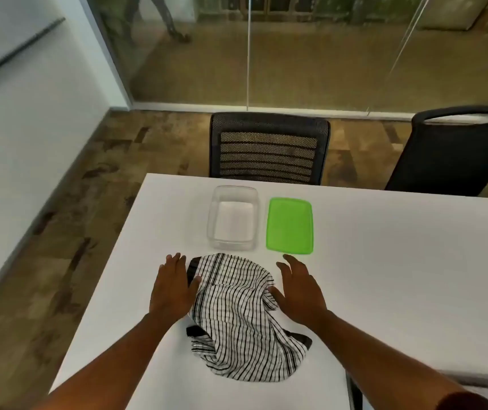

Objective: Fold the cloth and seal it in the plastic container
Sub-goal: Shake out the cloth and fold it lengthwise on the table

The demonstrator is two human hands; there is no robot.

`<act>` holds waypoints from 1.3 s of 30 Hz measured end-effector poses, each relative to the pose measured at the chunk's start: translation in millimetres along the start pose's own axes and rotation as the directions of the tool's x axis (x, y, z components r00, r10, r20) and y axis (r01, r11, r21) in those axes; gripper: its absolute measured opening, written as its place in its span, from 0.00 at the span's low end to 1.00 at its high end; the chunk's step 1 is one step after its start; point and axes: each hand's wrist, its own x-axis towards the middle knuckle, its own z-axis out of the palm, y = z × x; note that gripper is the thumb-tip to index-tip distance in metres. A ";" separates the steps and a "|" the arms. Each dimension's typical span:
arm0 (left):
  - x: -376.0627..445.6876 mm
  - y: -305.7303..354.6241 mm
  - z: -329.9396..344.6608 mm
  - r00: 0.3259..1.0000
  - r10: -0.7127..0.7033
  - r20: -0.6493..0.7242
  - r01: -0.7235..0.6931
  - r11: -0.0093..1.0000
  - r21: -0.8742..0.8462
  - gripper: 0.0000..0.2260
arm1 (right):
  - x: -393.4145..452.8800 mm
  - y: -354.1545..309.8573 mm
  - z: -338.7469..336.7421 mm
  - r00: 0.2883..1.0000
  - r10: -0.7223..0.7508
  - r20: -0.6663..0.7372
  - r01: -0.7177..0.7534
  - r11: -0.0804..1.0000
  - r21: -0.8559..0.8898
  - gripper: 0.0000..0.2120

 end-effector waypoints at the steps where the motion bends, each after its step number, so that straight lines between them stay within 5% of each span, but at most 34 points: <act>1: 5.2 -3.0 3.3 1.000 -0.013 0.021 0.014 1.000 -0.016 0.32 | 0.7 -3.2 6.4 0.998 0.060 0.037 -0.061 0.997 0.042 0.33; 9: 50.2 -4.5 15.4 0.963 -0.131 0.237 0.202 0.931 -0.304 0.34 | 8.4 -14.3 50.3 0.876 0.452 0.169 -0.482 0.809 0.337 0.30; 17: 92.8 -2.0 26.3 0.928 -0.220 0.302 0.314 0.897 -0.310 0.24 | 22.7 -17.1 66.9 0.782 0.560 0.274 -0.623 0.701 0.345 0.31; 23: 101.5 0.0 34.9 0.829 -0.348 0.438 0.522 0.763 -0.382 0.27 | 26.1 -17.6 71.1 0.750 0.589 0.300 -0.661 0.650 0.376 0.36; 29: 103.6 -3.2 32.5 0.761 -0.364 0.537 0.602 0.706 -0.373 0.23 | 25.5 -9.1 70.0 0.743 0.611 0.274 -0.663 0.619 0.421 0.12; 31: 98.5 -3.0 30.2 0.738 -0.361 0.570 0.632 0.668 -0.394 0.21 | 23.6 -6.5 67.3 0.751 0.614 0.241 -0.647 0.615 0.450 0.12; 34: 87.8 -0.3 24.4 0.762 -0.337 0.553 0.621 0.619 -0.480 0.10 | 22.1 -5.0 63.6 0.759 0.611 0.224 -0.616 0.561 0.553 0.21; 39: 70.6 -1.7 8.1 0.791 -0.358 0.495 0.611 0.500 -0.614 0.13 | 12.1 -5.6 47.2 0.824 0.531 0.195 -0.486 0.489 0.724 0.11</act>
